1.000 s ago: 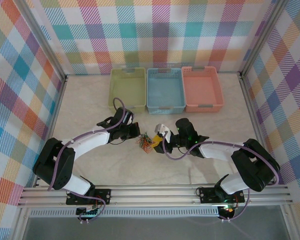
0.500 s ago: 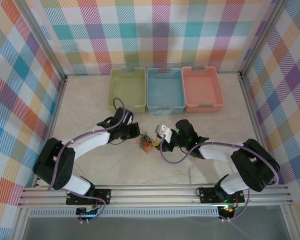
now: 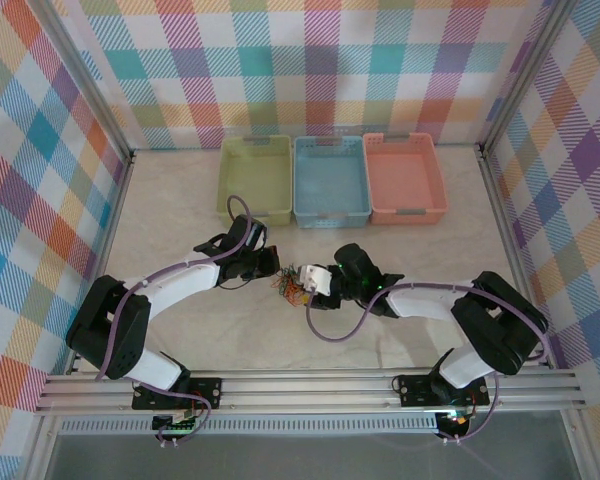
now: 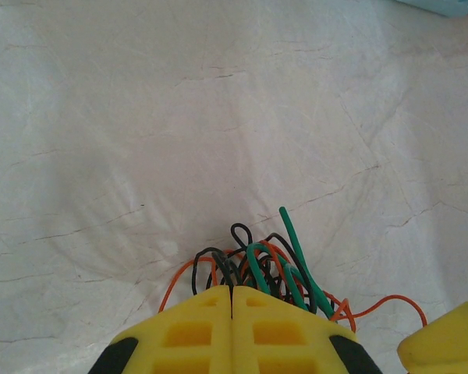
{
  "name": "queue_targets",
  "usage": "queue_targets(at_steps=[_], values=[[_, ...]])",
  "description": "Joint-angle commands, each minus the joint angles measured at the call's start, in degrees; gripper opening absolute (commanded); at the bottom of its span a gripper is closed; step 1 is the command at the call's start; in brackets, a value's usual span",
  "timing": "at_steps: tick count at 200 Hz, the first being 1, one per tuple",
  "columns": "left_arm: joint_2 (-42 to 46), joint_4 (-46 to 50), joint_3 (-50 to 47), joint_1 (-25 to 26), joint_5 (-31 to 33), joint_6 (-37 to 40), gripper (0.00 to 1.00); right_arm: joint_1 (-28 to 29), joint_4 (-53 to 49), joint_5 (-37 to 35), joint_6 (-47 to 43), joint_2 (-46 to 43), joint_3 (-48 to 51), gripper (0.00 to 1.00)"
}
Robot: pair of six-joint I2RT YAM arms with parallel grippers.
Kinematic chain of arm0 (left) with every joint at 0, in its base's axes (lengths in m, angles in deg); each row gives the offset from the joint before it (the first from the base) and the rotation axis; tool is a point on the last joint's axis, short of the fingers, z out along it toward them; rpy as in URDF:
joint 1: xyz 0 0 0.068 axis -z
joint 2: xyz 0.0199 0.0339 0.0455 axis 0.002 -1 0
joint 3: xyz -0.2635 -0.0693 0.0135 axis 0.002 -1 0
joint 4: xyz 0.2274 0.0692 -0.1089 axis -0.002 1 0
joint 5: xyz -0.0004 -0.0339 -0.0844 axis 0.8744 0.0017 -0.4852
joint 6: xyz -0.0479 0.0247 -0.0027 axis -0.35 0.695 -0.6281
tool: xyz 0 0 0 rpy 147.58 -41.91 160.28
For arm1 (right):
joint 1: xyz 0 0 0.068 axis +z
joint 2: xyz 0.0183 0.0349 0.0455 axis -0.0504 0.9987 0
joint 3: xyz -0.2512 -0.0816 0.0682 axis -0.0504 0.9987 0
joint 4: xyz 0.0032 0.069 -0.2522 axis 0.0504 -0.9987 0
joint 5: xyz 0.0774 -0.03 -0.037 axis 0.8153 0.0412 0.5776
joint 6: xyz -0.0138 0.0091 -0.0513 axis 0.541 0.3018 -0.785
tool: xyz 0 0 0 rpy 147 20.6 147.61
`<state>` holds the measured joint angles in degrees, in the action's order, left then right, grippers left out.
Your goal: Untangle the cables
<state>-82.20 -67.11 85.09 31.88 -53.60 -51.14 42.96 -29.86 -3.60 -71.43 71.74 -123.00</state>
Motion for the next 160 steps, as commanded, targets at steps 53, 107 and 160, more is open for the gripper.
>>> queue_targets(at_steps=[53,107,160], values=[[0.24,1.48,1.48,0.49,0.06,0.98,0.0,0.47,2.52,-2.88,-1.95,0.18,-0.04,0.14],[0.42,1.74,1.5,0.49,0.22,1.14,0.0,0.47,6.57,-0.44,3.32,-6.39,3.41,0.0],[-0.1,1.61,1.58,0.46,0.5,1.13,0.0,0.47,14.46,-5.02,8.38,-12.95,8.51,0.0]])
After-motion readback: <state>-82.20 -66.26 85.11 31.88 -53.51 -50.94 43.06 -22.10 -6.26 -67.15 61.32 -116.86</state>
